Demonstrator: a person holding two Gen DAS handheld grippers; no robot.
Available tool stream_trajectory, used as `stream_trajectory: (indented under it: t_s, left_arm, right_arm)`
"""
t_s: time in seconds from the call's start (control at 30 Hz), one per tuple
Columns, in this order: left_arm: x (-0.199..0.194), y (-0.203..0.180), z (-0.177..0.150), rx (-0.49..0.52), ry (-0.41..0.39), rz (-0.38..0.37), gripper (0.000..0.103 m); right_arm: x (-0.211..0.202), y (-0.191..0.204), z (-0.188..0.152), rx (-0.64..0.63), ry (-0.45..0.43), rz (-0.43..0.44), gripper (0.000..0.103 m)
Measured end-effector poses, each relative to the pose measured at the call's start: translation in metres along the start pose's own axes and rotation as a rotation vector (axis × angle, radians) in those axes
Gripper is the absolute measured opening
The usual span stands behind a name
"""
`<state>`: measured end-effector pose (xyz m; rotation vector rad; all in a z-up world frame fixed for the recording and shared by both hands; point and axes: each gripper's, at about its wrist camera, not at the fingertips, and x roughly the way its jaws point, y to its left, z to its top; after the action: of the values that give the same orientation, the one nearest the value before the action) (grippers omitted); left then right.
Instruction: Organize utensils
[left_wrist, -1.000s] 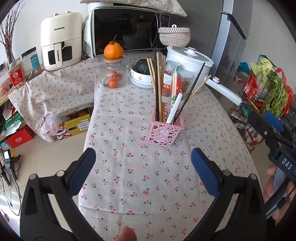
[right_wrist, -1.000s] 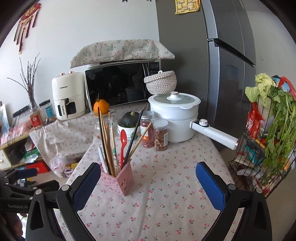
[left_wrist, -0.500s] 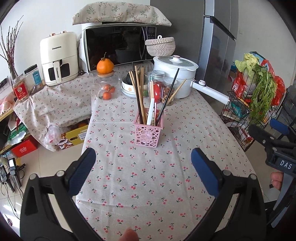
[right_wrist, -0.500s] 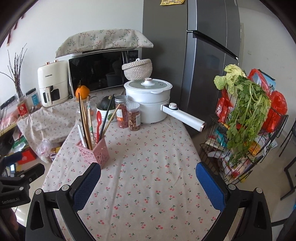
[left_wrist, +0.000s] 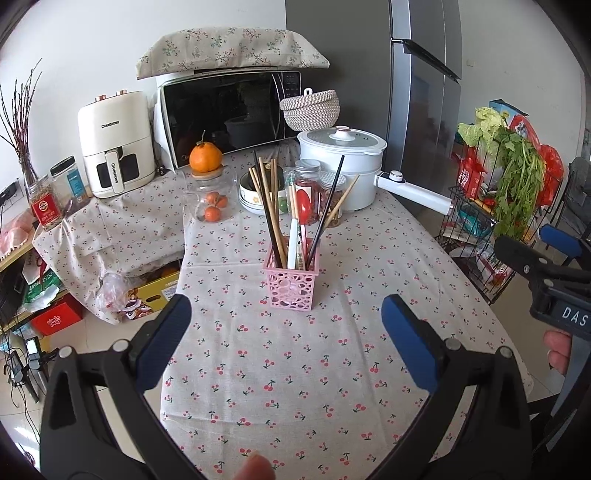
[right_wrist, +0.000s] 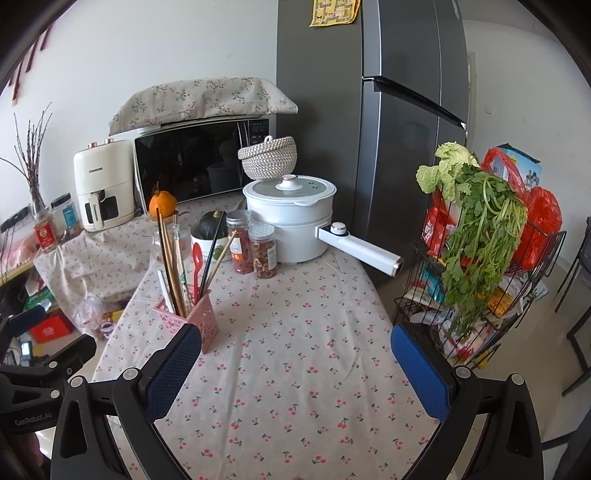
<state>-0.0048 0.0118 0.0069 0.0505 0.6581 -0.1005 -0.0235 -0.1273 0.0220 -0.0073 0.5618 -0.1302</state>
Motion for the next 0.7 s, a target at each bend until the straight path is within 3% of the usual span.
stream_trajectory:
  t_s: [0.7]
  left_arm:
    - [-0.0029,-0.0028,-0.0006,-0.004,0.001,-0.003,0.102]
  right_arm:
    - [0.0091,0.0016,-0.0062,-0.004,0.042,-0.002,0.103]
